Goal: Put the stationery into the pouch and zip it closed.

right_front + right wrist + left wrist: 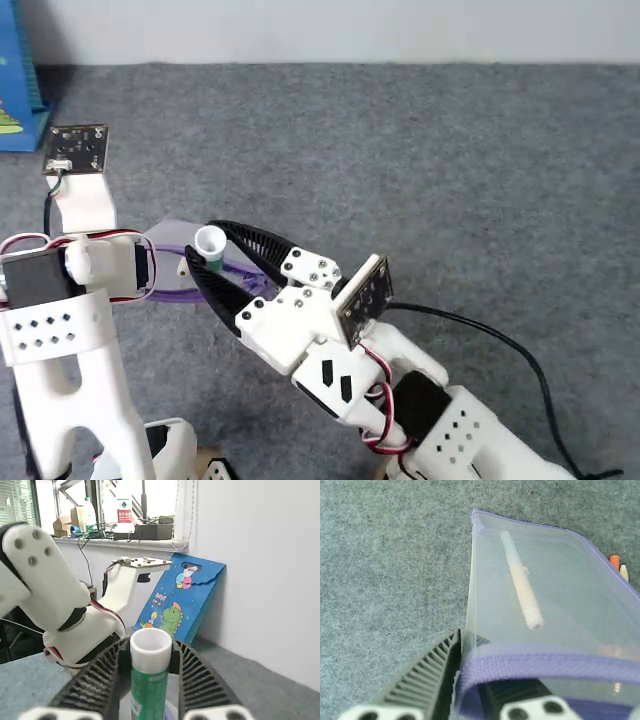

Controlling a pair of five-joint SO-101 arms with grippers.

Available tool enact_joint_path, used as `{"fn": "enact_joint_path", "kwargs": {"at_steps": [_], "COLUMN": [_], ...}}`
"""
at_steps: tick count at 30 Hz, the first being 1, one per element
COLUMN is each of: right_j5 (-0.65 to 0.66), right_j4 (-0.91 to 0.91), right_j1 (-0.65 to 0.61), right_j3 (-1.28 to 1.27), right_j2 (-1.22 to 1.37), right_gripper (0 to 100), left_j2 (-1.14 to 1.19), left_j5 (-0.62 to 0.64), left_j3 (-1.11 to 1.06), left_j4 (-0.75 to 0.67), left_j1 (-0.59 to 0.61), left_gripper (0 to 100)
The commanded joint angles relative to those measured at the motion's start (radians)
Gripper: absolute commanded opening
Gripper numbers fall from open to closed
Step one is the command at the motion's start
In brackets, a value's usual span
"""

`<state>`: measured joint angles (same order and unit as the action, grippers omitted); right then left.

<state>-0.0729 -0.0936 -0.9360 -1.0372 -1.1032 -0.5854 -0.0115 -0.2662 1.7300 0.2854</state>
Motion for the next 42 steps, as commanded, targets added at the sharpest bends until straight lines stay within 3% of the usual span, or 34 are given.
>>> {"fn": "enact_joint_path", "kwargs": {"at_steps": [1, 15, 21, 29, 32, 38, 42], "right_j5": [-0.006, 0.005, 0.106, 0.100, -0.011, -0.195, -0.219], "right_j4": [0.099, 0.340, 0.331, -0.005, -0.245, -0.731, -0.921], "right_j1": [-0.004, -0.001, -0.007, -0.007, 0.005, 0.137, 0.237], "right_j3": [-0.018, -0.109, -0.124, -0.098, -0.020, 0.166, 0.163], "right_j2": [-0.013, 0.154, 0.137, -0.027, -0.091, -0.140, -0.139], "right_gripper": [0.7, 1.1, 17.5, 18.8, 18.8, 18.8, 18.8], "left_j2": [-0.017, -0.014, -0.015, -0.015, -0.015, -0.015, -0.015], "left_j5": [0.005, 0.005, 0.005, 0.005, 0.005, 0.005, 0.005], "left_j3": [0.019, 0.018, 0.018, 0.018, 0.018, 0.016, 0.016], "left_j4": [0.021, 0.021, 0.021, 0.021, 0.021, 0.021, 0.021], "left_j1": [0.005, 0.011, 0.011, 0.009, 0.009, 0.011, 0.011], "left_gripper": [1, 1, 1, 1, 1, 1, 1]}}
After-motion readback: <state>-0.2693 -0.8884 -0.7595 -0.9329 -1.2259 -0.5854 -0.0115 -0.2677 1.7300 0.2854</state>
